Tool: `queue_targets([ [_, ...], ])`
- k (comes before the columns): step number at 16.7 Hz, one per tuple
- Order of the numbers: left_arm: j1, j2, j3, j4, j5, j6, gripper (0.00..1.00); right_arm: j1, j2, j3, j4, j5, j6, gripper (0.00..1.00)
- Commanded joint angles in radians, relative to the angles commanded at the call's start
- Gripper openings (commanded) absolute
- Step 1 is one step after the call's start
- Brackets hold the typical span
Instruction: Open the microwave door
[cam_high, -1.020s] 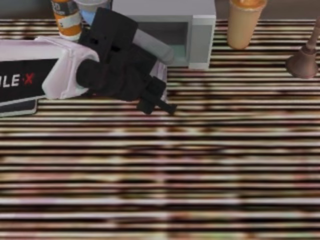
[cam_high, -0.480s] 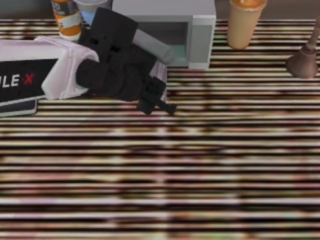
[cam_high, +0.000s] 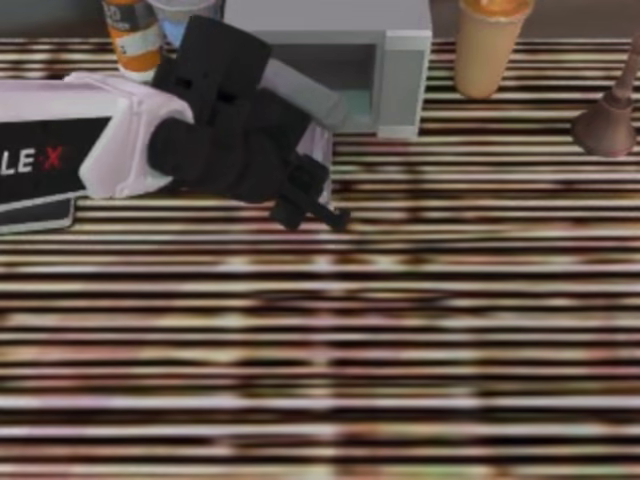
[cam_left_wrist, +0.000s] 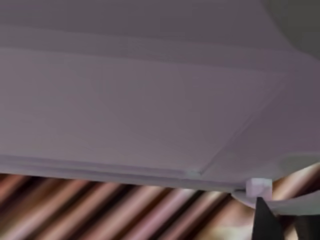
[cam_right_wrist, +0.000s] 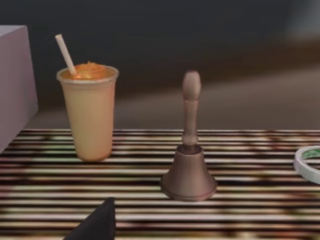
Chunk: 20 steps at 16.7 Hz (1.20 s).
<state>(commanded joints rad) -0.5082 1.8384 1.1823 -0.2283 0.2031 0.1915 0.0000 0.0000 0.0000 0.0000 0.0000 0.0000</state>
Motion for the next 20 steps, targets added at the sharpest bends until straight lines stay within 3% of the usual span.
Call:
queue_targets([
  [4, 0.019, -0.009, -0.009, -0.005, 0.022, 0.037, 0.0, 0.0, 0.0, 0.0, 0.0, 0.0, 0.0, 1.0],
  [20, 0.019, -0.009, -0.009, -0.005, 0.022, 0.037, 0.0, 0.0, 0.0, 0.0, 0.0, 0.0, 0.0, 1.0],
])
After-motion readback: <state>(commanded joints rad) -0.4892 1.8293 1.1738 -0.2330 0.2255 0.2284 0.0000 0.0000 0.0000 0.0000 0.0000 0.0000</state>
